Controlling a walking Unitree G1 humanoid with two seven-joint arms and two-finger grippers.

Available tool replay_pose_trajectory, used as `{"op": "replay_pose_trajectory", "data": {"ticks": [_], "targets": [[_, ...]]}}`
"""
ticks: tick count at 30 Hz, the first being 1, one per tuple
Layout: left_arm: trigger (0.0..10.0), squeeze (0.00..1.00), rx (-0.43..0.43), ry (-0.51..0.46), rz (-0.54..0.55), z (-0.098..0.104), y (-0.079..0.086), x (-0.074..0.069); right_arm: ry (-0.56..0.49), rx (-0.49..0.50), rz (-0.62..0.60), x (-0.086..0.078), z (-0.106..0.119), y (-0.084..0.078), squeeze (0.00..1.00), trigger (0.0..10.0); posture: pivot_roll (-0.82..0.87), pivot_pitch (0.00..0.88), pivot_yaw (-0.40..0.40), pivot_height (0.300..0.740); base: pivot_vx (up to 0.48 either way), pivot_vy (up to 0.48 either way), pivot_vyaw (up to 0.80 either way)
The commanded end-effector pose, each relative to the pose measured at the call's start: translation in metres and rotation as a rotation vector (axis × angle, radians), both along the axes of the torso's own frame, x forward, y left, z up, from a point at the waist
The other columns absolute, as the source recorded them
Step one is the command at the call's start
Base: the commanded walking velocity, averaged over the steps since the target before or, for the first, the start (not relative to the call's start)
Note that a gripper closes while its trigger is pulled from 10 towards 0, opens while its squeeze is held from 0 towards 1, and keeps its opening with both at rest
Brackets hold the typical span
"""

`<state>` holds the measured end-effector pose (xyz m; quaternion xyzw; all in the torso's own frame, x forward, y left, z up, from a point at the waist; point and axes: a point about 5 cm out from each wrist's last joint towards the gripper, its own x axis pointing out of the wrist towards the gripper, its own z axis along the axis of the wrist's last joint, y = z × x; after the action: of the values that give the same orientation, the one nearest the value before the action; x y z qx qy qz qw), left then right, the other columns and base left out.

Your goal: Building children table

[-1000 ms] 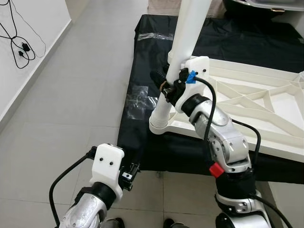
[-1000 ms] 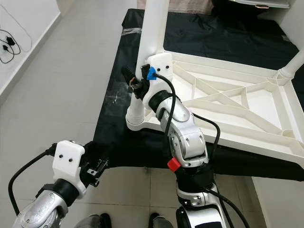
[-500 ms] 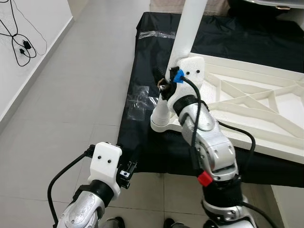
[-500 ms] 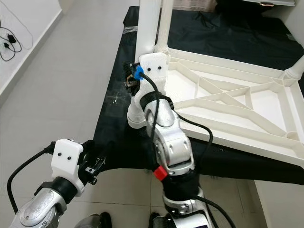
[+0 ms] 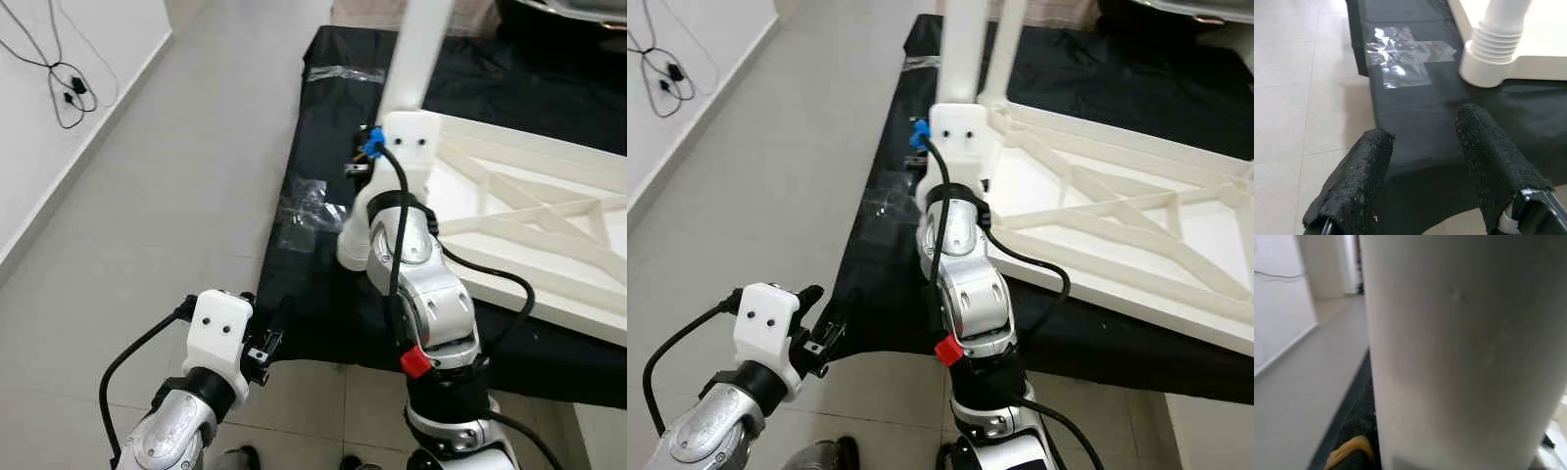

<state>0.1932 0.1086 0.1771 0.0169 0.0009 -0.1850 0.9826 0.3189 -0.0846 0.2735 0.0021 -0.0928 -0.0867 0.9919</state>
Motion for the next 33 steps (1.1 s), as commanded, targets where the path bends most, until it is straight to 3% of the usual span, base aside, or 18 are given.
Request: {"op": "replay_pose_trajectory", "data": {"ticks": [1,5,7,10,13,14,15,16,18,19,22,25,26,27,32,33], "targets": [[10.0,0.00,0.006,0.018,-0.003,-0.005,0.000,0.000,0.222,0.080,-0.094,0.003,-0.039,0.000,0.00,10.0,0.10,0.253,-0.050,0.740,0.000,0.000,0.00],[10.0,0.00,0.009,0.019,-0.002,-0.006,0.001,0.000,0.204,0.125,-0.140,0.003,-0.031,-0.002,0.00,10.0,0.09,0.244,-0.049,0.740,0.000,0.000,0.00],[10.0,0.00,0.009,0.018,-0.002,-0.006,0.000,0.000,0.157,0.207,-0.068,0.006,-0.020,0.004,0.00,10.0,0.09,0.237,-0.048,0.740,0.000,0.000,0.00],[10.0,0.00,0.009,0.018,-0.002,-0.006,0.000,0.000,0.157,0.207,-0.068,0.006,-0.020,0.004,0.00,10.0,0.09,0.237,-0.048,0.740,0.000,0.000,0.00],[10.0,0.00,0.009,0.015,-0.004,-0.006,0.000,0.000,-0.090,0.327,0.285,0.005,0.021,0.019,0.00,10.0,0.10,0.224,-0.048,0.740,0.000,0.000,0.00],[10.0,0.00,0.009,0.015,-0.004,-0.006,0.000,0.000,-0.090,0.327,0.285,0.005,0.021,0.019,0.00,10.0,0.10,0.224,-0.048,0.740,0.000,0.000,0.00],[10.0,0.00,0.011,0.012,-0.004,-0.006,0.000,0.001,-0.172,0.325,0.372,0.005,0.035,0.017,0.00,10.0,0.10,0.222,-0.046,0.740,0.000,0.000,0.00],[10.0,0.00,0.011,0.012,-0.004,-0.006,0.000,0.001,-0.172,0.325,0.372,0.005,0.035,0.017,0.00,10.0,0.10,0.222,-0.046,0.740,0.000,0.000,0.00],[10.0,0.00,0.004,0.004,-0.001,-0.004,0.002,0.003,-0.285,0.293,0.500,0.004,0.056,0.012,0.00,10.0,0.10,0.216,-0.047,0.740,0.000,0.000,0.00],[10.0,0.00,0.004,0.004,-0.001,-0.004,0.002,0.003,-0.285,0.293,0.500,0.004,0.056,0.012,0.00,10.0,0.10,0.216,-0.047,0.740,0.000,0.000,0.00],[10.0,0.00,0.031,-0.027,-0.002,0.001,0.002,0.009,-0.325,0.257,0.659,0.004,0.063,0.008,0.00,10.0,0.10,0.204,-0.043,0.740,0.000,0.000,0.00],[10.0,0.00,0.040,-0.037,-0.005,0.003,0.002,0.011,-0.323,0.254,0.704,0.004,0.062,0.007,0.00,10.0,0.10,0.204,-0.043,0.740,0.000,0.000,0.00],[10.0,0.70,0.041,-0.050,-0.006,0.006,0.003,0.014,-0.320,0.236,0.749,0.004,0.061,0.006,0.00,10.0,0.10,0.198,-0.044,0.740,0.000,0.000,0.00],[10.0,1.00,0.059,-0.066,-0.010,0.009,0.004,0.018,-0.311,0.227,0.783,0.005,0.059,0.005,0.00,10.0,0.10,0.192,-0.042,0.740,0.000,0.000,0.00],[10.0,1.00,0.200,-0.134,-0.021,0.021,0.008,0.031,-0.281,0.220,0.927,0.006,0.050,0.004,0.00,10.0,0.10,0.185,-0.044,0.740,0.000,0.000,0.00],[10.0,0.73,0.255,-0.149,-0.035,0.024,0.008,0.037,-0.271,0.219,0.964,0.005,0.046,0.004,0.00,10.0,0.10,0.180,-0.042,0.740,0.000,0.000,0.00]]}}
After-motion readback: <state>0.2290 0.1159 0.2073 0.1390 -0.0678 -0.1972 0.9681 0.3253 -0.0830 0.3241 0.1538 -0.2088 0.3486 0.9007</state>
